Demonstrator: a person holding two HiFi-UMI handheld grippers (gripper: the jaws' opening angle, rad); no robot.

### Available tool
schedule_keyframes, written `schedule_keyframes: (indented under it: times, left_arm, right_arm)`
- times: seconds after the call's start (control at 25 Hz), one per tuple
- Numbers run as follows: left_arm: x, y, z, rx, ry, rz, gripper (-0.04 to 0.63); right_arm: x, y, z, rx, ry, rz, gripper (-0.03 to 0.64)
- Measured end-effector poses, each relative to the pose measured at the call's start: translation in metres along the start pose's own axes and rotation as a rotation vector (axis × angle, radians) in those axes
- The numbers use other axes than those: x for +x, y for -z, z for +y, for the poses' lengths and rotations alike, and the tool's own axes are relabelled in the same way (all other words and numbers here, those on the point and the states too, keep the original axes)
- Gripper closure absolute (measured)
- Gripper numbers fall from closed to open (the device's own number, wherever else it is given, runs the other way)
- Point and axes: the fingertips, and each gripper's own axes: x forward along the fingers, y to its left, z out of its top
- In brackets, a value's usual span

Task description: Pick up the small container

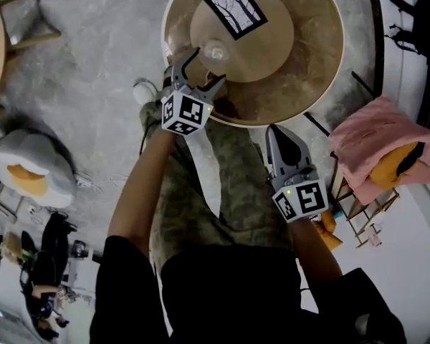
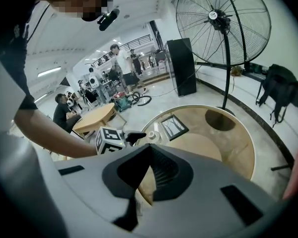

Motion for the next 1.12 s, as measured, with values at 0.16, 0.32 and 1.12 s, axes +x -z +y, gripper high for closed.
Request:
schedule_keyframes:
  times: [0.16,0.32,1.12]
  left_arm:
    - [0.026,0.001,0.008,0.01,-0.039,-0.019,0.209]
    - [0.049,-0.002,0.014,-0.01,-0.05,-0.035,0.209]
    - [0.068,-0.007,0.016,-0.021,-0.06,-0.045,0.233]
  right_arm:
    - [0.007,0.009,-0.007,-0.016,-0.029,0.002,0.603]
    - [0.01,0.014,-0.023,0.031,-0.012,0.009,0.603]
    - [0.014,0.007,-0.057,0.067,0.051,-0.026,0.603]
